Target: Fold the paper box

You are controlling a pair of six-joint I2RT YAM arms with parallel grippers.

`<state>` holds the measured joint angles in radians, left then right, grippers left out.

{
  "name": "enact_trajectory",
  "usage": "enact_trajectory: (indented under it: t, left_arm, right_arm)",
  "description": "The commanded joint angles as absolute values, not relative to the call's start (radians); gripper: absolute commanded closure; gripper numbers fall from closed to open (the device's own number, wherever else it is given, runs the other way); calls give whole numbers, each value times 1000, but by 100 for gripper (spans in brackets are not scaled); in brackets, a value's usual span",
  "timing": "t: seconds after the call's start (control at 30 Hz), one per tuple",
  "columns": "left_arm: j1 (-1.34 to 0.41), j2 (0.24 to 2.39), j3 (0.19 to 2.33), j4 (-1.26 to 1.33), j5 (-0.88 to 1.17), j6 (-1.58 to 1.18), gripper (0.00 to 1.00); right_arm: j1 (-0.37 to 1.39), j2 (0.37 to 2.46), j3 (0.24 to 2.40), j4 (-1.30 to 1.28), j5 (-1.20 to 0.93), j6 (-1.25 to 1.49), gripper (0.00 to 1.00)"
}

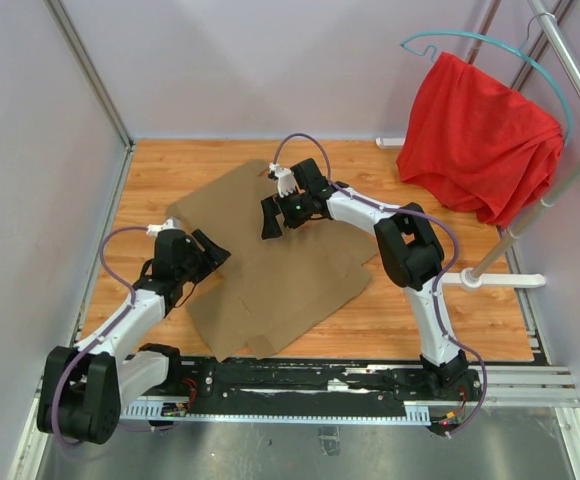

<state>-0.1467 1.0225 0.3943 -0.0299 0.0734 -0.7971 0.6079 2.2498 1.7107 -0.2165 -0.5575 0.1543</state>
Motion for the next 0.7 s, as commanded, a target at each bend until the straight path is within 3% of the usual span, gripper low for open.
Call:
enact_trajectory:
  t: [0.0,0.47,0.67]
  left_arm:
    - [-185,1042,452,43,102,-818,32]
    - [-249,1438,543,168,63,-802,32]
    - [-250,1380,558,121,34,-795,32]
  right_arm:
    - [599,2266,1688,-260,-558,158,0]
    - [597,2265,1679,-261,-569,158,1]
    - [594,2273,1682,-263,-572,159,1]
